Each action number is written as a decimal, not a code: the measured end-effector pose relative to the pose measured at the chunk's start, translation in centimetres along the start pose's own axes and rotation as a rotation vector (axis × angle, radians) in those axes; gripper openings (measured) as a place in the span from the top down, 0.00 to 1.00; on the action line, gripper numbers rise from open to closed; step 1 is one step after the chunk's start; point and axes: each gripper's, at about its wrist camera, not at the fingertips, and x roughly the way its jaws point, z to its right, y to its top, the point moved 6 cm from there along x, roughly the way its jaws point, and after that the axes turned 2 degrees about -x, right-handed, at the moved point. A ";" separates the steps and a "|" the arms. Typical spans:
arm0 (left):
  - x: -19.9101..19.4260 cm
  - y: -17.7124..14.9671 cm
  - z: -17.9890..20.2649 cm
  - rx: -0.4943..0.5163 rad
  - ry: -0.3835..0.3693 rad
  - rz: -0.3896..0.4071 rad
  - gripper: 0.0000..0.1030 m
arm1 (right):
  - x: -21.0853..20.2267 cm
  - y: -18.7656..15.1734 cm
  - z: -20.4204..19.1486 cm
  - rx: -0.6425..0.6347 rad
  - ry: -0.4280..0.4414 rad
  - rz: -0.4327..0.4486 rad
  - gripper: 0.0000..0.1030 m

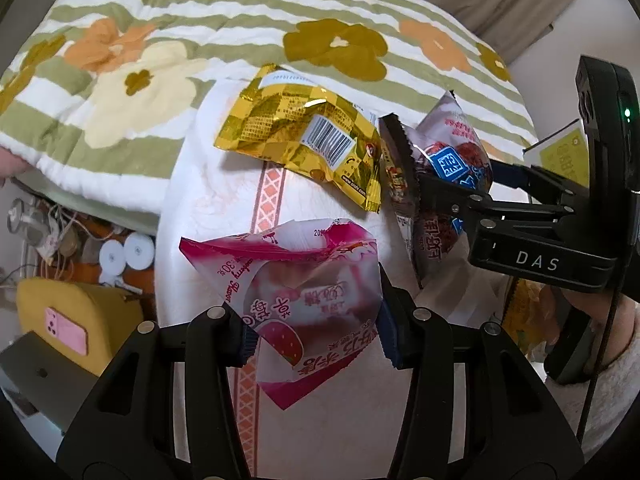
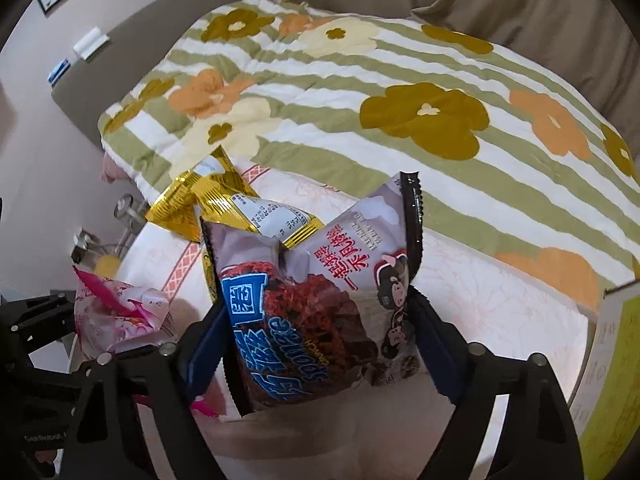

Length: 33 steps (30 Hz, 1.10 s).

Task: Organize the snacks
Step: 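Grasp the pink-white bag with left tool while right tool grasps purple-blue bag, then carry pink-white bag into the box and open left tool while right tool releases purple-blue bag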

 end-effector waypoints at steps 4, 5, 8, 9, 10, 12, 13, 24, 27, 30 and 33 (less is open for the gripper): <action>-1.3 0.1 -0.2 0.006 -0.023 0.021 0.57 | -1.4 -0.1 -0.2 0.027 -0.009 0.033 0.23; -1.6 0.2 -0.1 0.007 -0.029 0.027 0.57 | -1.9 -0.1 -0.3 0.033 -0.011 0.043 0.23; -2.6 0.4 0.1 0.028 -0.038 0.045 0.57 | -3.5 0.1 -0.6 0.053 -0.022 0.077 0.23; -3.0 0.4 0.2 0.033 -0.046 0.049 0.57 | -4.1 0.1 -0.6 0.058 -0.024 0.088 0.23; -3.3 0.4 0.2 0.037 -0.051 0.053 0.57 | -4.7 0.2 -0.7 0.062 -0.027 0.096 0.23; -4.2 0.4 0.5 0.050 -0.063 0.066 0.57 | -6.2 0.3 -0.9 0.074 -0.040 0.122 0.23; -4.8 0.4 0.7 0.062 -0.069 0.074 0.57 | -7.1 0.3 -1.0 0.083 -0.043 0.139 0.23; -10.8 1.8 4.8 0.191 -0.174 0.168 0.57 | -17.5 -1.4 0.2 0.244 -0.097 0.302 0.23; -12.0 2.2 7.4 0.229 -0.204 0.186 0.57 | -20.7 -2.3 1.3 0.268 -0.124 0.347 0.23; -12.9 2.1 10.8 0.263 -0.231 0.205 0.57 | -23.6 -3.5 3.1 0.281 -0.152 0.380 0.23; -13.6 1.5 14.8 0.291 -0.250 0.226 0.57 | -26.2 -5.0 5.4 0.297 -0.157 0.411 0.23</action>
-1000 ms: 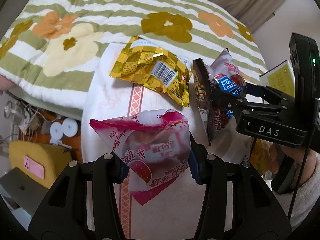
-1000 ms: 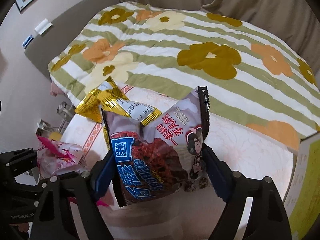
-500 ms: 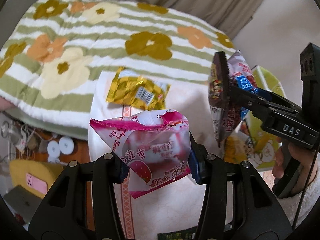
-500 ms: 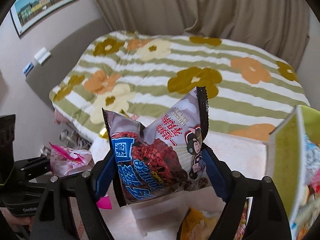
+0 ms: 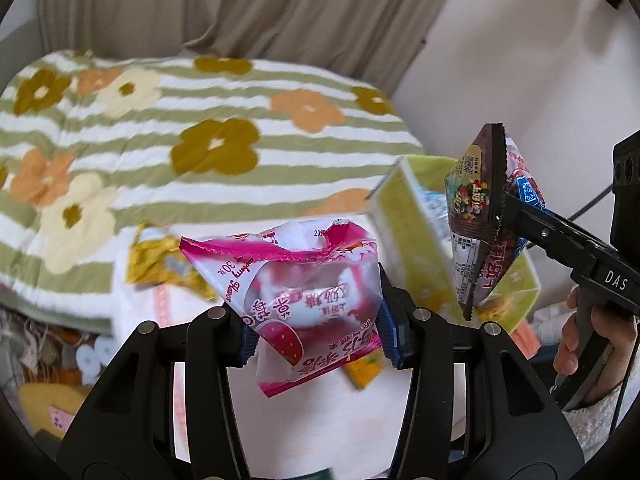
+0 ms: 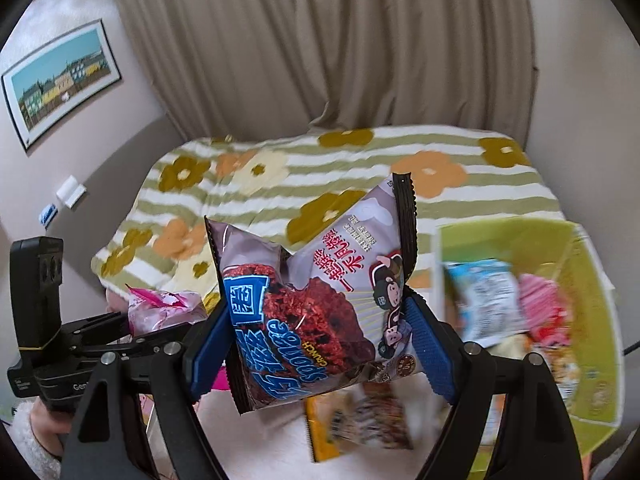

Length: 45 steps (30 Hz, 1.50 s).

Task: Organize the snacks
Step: 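Carry pink-white bag into the box and open left tool while right tool releases purple-blue bag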

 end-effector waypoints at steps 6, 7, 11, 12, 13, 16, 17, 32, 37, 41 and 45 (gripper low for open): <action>2.2 0.9 8.1 0.010 -0.024 0.022 0.57 | -4.1 -0.2 7.0 -0.005 -0.021 0.023 0.23; 2.8 1.0 9.5 0.013 -0.029 0.023 0.57 | -4.7 -0.3 8.4 -0.004 -0.024 0.023 0.23; 5.4 1.0 15.1 0.032 -0.047 0.019 0.57 | -6.2 -0.8 13.7 0.001 -0.032 0.018 0.23; 6.1 1.0 16.2 0.033 -0.051 0.016 0.57 | -6.4 -0.9 14.6 0.002 -0.033 0.016 0.23; 7.0 1.0 17.7 0.034 -0.054 0.009 0.57 | -6.6 -1.0 15.6 0.004 -0.032 0.011 0.23; 9.1 1.0 20.6 0.034 -0.063 -0.014 0.57 | -6.9 -1.2 18.5 0.014 -0.028 -0.002 0.23; 9.9 1.0 21.5 0.035 -0.063 -0.024 0.57 | -7.0 -1.3 19.3 0.018 -0.024 -0.006 0.23; 17.6 2.9 25.9 0.111 -0.029 -0.143 0.55 | -5.1 -1.5 25.7 0.108 -0.008 -0.049 0.23; 18.8 3.1 25.1 0.116 0.017 -0.151 0.00 | -4.1 -0.9 26.4 0.131 -0.007 -0.052 0.23; 18.7 3.1 23.6 0.091 0.046 -0.157 0.00 | -2.5 -0.5 26.2 0.132 0.005 -0.067 0.23; 17.4 3.1 22.1 0.066 0.036 -0.143 0.00 | -0.9 -0.1 25.6 0.118 0.018 -0.090 0.23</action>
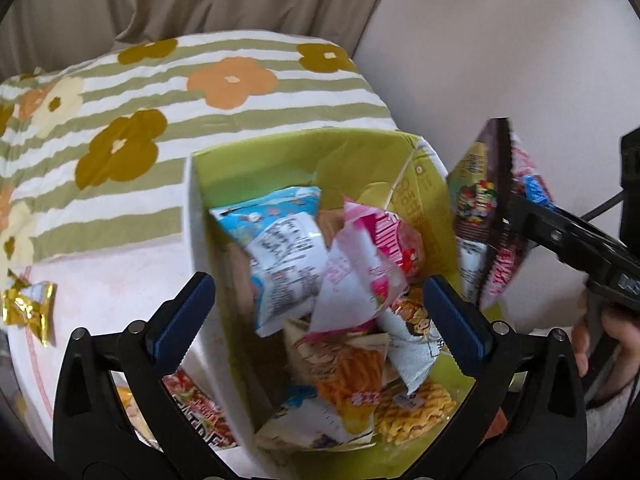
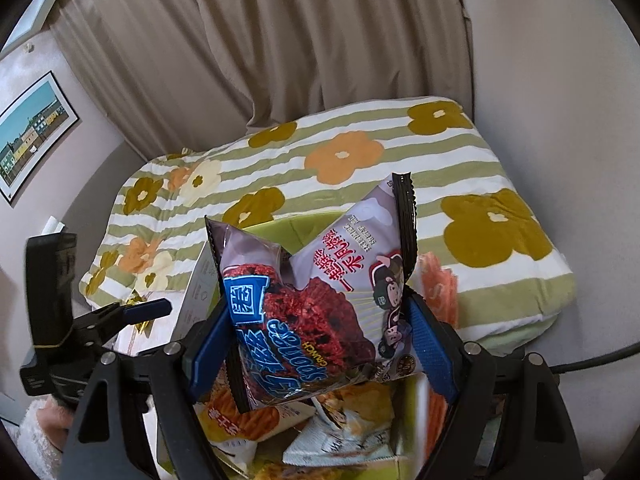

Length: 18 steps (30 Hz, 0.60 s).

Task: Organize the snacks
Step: 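Carry pink-white bag into the box and open left tool while right tool releases purple-blue bag, then move both tools back over the remaining snacks on the cloth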

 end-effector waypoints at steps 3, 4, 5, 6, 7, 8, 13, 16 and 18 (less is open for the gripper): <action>-0.5 -0.3 -0.9 0.004 0.010 0.005 0.00 | 1.0 0.7 -0.2 -0.003 -0.003 -0.014 0.23; -0.5 -0.3 -1.1 0.005 0.014 0.007 0.00 | 1.3 0.9 -0.2 -0.002 -0.006 -0.019 0.23; -0.5 -0.4 -1.3 0.006 0.018 0.009 0.00 | 1.6 1.1 -0.2 -0.001 -0.009 -0.028 0.22; -0.5 -0.4 -1.5 0.006 0.021 0.009 0.00 | 2.0 1.2 -0.3 0.000 -0.008 -0.043 0.21; -0.5 -0.4 -1.8 0.003 0.027 0.008 0.00 | 2.4 1.2 -0.3 0.000 -0.005 -0.055 0.21; -0.4 -0.3 -2.0 -0.001 0.031 0.008 0.00 | 2.8 1.3 -0.3 0.002 -0.002 -0.072 0.20; -0.7 -0.1 -2.9 -0.019 0.035 0.017 0.00 | 3.9 1.2 -0.6 -0.012 -0.015 -0.085 0.12; -1.1 -0.3 -3.2 -0.021 0.053 0.025 0.00 | 3.6 1.3 -0.6 -0.013 -0.026 -0.051 0.09; -1.4 -0.4 -3.4 -0.024 0.058 0.028 0.00 | 3.4 1.4 -0.5 -0.011 -0.027 -0.031 0.09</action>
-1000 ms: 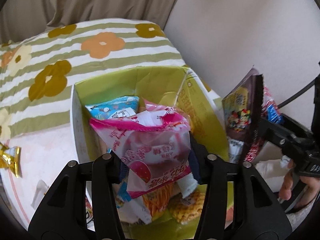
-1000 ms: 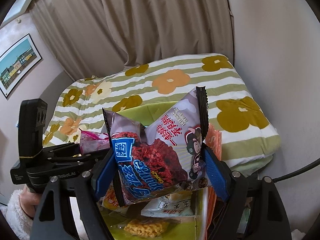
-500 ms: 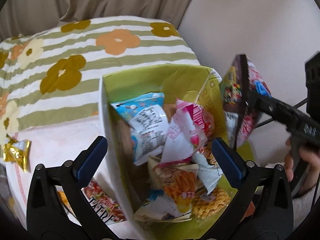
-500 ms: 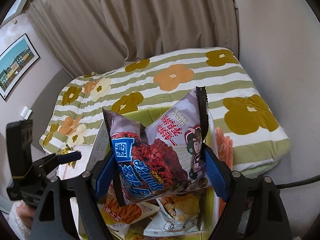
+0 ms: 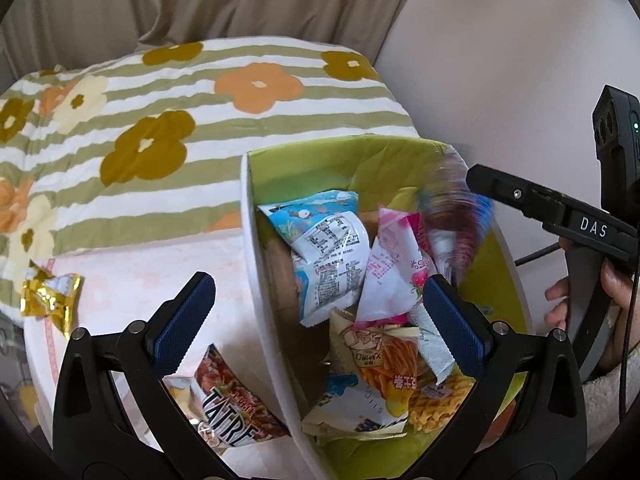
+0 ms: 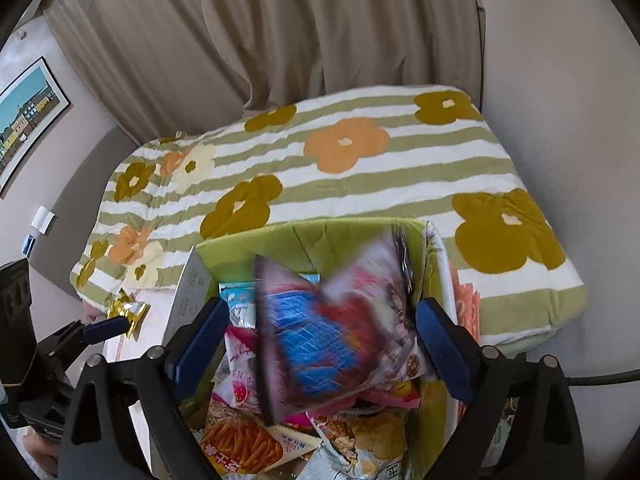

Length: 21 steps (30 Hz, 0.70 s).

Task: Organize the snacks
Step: 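Move both tools back over the remaining snacks on the cloth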

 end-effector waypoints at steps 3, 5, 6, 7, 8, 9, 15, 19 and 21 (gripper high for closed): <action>-0.5 -0.5 -0.1 -0.007 0.003 0.006 0.00 | -0.5 0.0 -0.1 -0.005 -0.001 0.020 0.09; -1.0 -1.0 -0.2 -0.011 0.006 0.012 0.00 | -1.2 -0.2 -0.3 -0.016 -0.006 0.035 0.09; -1.3 -1.3 -0.2 -0.013 0.008 0.015 0.00 | -1.3 -0.2 -0.4 -0.019 -0.007 0.038 0.09; -1.5 -1.5 -0.2 -0.015 0.011 0.018 0.00 | -1.6 -0.4 -0.6 -0.024 -0.008 0.041 0.09; -1.9 -1.8 -0.3 -0.018 0.015 0.022 0.00 | -1.9 -0.6 -0.7 -0.029 -0.010 0.041 0.09; -2.2 -2.0 -0.3 -0.021 0.016 0.025 0.00 | -2.0 -0.7 -0.7 -0.034 -0.012 0.039 0.09; -5.1 -3.9 -1.1 -0.044 0.050 0.059 0.00 | -4.0 -1.4 -2.7 -0.094 0.017 0.053 0.09; -7.3 -5.0 -2.4 -0.074 0.064 0.073 0.00 | -5.4 -1.9 -4.5 -0.133 0.046 0.071 0.09; -8.6 -5.6 -3.3 -0.094 0.074 0.084 0.00 | -6.0 -2.2 -5.6 -0.138 0.067 0.077 0.09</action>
